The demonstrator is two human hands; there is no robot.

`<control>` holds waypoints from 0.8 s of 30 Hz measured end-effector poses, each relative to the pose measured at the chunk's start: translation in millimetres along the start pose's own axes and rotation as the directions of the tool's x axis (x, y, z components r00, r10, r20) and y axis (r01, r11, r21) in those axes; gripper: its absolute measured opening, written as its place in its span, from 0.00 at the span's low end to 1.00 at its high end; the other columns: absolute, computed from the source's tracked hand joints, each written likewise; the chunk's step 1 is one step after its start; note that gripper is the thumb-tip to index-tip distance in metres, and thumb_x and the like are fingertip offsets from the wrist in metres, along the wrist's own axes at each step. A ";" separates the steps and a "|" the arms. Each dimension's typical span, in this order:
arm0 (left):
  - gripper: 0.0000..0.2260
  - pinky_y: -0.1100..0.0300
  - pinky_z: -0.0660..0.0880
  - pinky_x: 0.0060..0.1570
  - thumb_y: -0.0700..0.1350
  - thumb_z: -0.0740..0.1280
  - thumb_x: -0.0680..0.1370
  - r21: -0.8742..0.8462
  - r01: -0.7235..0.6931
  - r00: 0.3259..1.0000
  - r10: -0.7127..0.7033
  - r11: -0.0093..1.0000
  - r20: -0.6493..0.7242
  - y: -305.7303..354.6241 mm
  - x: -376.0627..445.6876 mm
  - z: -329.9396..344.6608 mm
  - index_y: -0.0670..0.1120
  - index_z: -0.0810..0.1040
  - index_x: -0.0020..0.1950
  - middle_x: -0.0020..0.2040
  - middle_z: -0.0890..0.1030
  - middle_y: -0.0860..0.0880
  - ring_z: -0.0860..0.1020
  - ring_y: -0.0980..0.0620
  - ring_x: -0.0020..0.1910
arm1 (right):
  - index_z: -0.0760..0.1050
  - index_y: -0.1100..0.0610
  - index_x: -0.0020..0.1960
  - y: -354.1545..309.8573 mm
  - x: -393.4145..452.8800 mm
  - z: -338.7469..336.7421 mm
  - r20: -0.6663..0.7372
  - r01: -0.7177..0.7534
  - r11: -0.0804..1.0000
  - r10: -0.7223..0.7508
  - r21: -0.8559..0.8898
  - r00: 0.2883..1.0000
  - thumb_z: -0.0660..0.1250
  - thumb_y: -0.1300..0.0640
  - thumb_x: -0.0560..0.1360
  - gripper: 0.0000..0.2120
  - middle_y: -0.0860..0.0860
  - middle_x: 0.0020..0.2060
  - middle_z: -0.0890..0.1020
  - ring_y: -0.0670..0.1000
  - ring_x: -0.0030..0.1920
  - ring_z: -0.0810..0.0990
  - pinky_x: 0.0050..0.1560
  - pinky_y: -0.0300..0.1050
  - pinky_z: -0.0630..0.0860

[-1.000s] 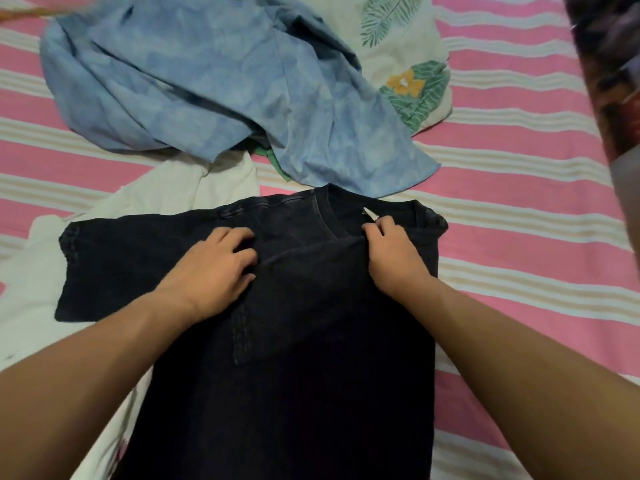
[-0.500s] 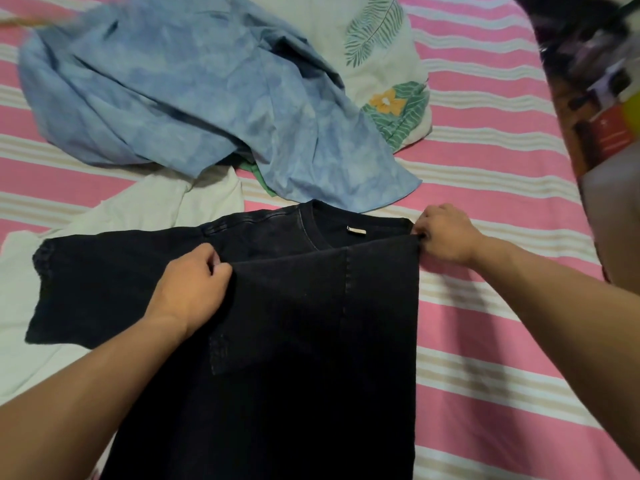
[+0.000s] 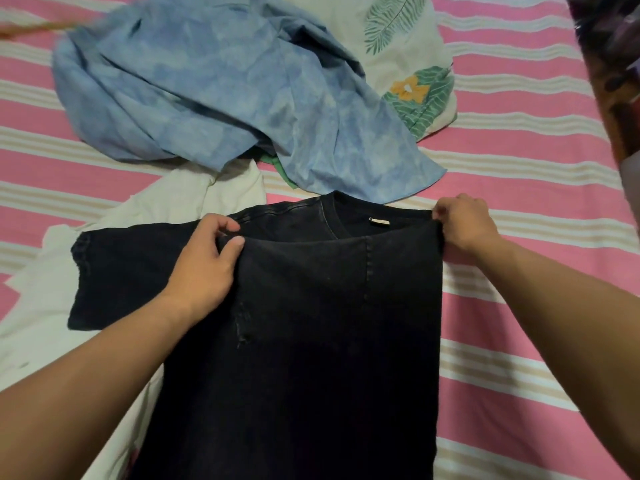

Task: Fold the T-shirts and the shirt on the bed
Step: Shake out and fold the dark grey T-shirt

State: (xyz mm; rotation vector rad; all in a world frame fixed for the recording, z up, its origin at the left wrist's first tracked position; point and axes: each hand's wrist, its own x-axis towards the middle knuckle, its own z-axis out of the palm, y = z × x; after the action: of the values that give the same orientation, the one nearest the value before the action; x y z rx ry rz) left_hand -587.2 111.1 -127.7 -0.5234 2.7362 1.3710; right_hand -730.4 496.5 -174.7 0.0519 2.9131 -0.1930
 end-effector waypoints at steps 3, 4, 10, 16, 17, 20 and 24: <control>0.15 0.54 0.74 0.57 0.49 0.66 0.82 0.051 0.093 0.994 -0.096 0.994 0.059 -0.5 8.1 3.9 0.51 0.70 0.68 0.50 0.78 0.52 0.77 0.54 0.47 | 0.75 0.62 0.55 0.7 -10.7 -1.9 -0.145 -0.013 0.999 0.006 -0.051 0.989 0.65 0.69 0.73 0.11 0.63 0.51 0.74 0.66 0.54 0.72 0.49 0.55 0.72; 0.20 0.53 0.75 0.57 0.52 0.67 0.82 -0.012 0.208 0.973 -0.206 0.978 0.107 -2.2 9.8 5.7 0.51 0.67 0.72 0.51 0.79 0.52 0.79 0.54 0.49 | 0.74 0.64 0.56 -6.1 -21.0 0.5 -0.218 -0.016 0.997 0.000 -0.072 0.976 0.65 0.69 0.71 0.14 0.64 0.53 0.74 0.67 0.54 0.71 0.50 0.58 0.72; 0.30 0.52 0.80 0.55 0.39 0.73 0.78 -0.343 0.422 0.904 -0.360 0.839 0.233 -25.8 -4.3 11.1 0.53 0.66 0.76 0.61 0.75 0.47 0.80 0.48 0.57 | 0.77 0.59 0.50 -112.9 -145.1 29.0 -0.316 0.582 0.813 -0.549 0.012 0.774 0.64 0.63 0.68 0.12 0.57 0.47 0.76 0.60 0.45 0.72 0.45 0.58 0.73; 0.23 0.54 0.77 0.47 0.27 0.70 0.72 -0.252 0.338 0.937 -0.298 0.907 0.184 -28.2 4.5 16.6 0.53 0.79 0.57 0.55 0.74 0.48 0.77 0.47 0.53 | 0.68 0.58 0.73 -179.2 -215.0 74.5 0.076 0.792 0.607 -0.788 -0.066 0.610 0.63 0.40 0.79 0.30 0.55 0.63 0.73 0.58 0.62 0.71 0.60 0.54 0.72; 0.22 0.54 0.76 0.46 0.26 0.69 0.72 -0.274 0.331 0.942 -0.300 0.903 0.150 -27.3 7.0 17.7 0.52 0.79 0.53 0.53 0.75 0.48 0.77 0.47 0.51 | 0.68 0.60 0.73 -183.8 -213.9 78.7 0.055 0.767 0.635 -0.766 -0.092 0.641 0.64 0.42 0.79 0.30 0.56 0.62 0.73 0.58 0.59 0.72 0.57 0.54 0.73; 0.18 0.61 0.76 0.48 0.28 0.69 0.73 -0.263 0.239 0.967 -0.254 0.935 -0.023 -27.2 7.6 15.7 0.52 0.79 0.48 0.49 0.79 0.50 0.79 0.53 0.47 | 0.73 0.62 0.61 -194.0 -215.3 83.8 -0.055 0.772 0.628 -0.778 -0.095 0.626 0.67 0.59 0.76 0.15 0.56 0.49 0.75 0.55 0.47 0.71 0.44 0.48 0.71; 0.13 0.66 0.74 0.47 0.30 0.70 0.75 -0.219 0.216 0.974 -0.225 0.952 -0.019 -32.4 -3.5 13.7 0.47 0.79 0.52 0.47 0.79 0.52 0.78 0.56 0.43 | 0.74 0.58 0.49 -196.4 -222.3 79.4 -0.194 0.777 0.619 -0.754 0.111 0.628 0.63 0.63 0.72 0.07 0.53 0.42 0.73 0.53 0.40 0.69 0.39 0.47 0.68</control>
State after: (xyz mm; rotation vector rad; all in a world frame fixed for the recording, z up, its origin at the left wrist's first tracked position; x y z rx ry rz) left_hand -575.3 104.8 -160.4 -0.8517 2.4786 1.6210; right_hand -506.2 286.8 -177.3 -1.2290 2.8120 -0.6152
